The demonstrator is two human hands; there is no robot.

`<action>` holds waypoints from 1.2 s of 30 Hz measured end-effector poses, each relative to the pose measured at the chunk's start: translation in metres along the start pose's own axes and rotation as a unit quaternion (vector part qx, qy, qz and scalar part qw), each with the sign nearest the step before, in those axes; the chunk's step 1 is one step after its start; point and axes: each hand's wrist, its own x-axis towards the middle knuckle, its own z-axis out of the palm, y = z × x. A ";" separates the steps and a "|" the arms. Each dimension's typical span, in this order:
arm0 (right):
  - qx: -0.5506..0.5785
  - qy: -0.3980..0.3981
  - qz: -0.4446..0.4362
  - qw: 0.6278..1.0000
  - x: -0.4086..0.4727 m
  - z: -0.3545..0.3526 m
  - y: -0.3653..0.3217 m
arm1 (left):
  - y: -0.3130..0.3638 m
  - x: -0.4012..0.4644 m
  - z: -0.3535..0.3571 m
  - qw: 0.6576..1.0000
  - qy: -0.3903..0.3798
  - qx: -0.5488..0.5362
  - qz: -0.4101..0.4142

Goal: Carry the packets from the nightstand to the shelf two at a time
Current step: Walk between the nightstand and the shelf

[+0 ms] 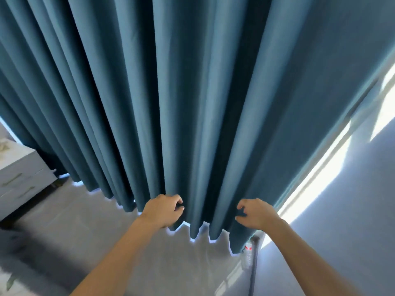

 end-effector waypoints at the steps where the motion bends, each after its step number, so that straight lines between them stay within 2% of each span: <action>1: -0.007 -0.003 -0.018 1.000 0.020 -0.009 -0.006 | -0.007 0.011 -0.005 1.000 0.009 -0.001 -0.017; 7: -0.049 -0.022 -0.138 0.989 0.127 -0.045 -0.088 | -0.088 0.038 -0.027 0.990 0.016 -0.015 -0.140; 16: -0.083 -0.058 -0.307 0.946 0.248 -0.051 -0.296 | -0.248 0.040 -0.068 0.950 0.038 -0.038 -0.308; 27: -0.126 -0.076 -0.418 0.896 0.350 -0.054 -0.544 | -0.446 0.030 -0.140 0.901 0.065 -0.044 -0.427; 36: -0.172 -0.105 -0.454 0.868 0.438 -0.036 -0.718 | -0.592 0.062 -0.166 0.878 0.071 -0.096 -0.463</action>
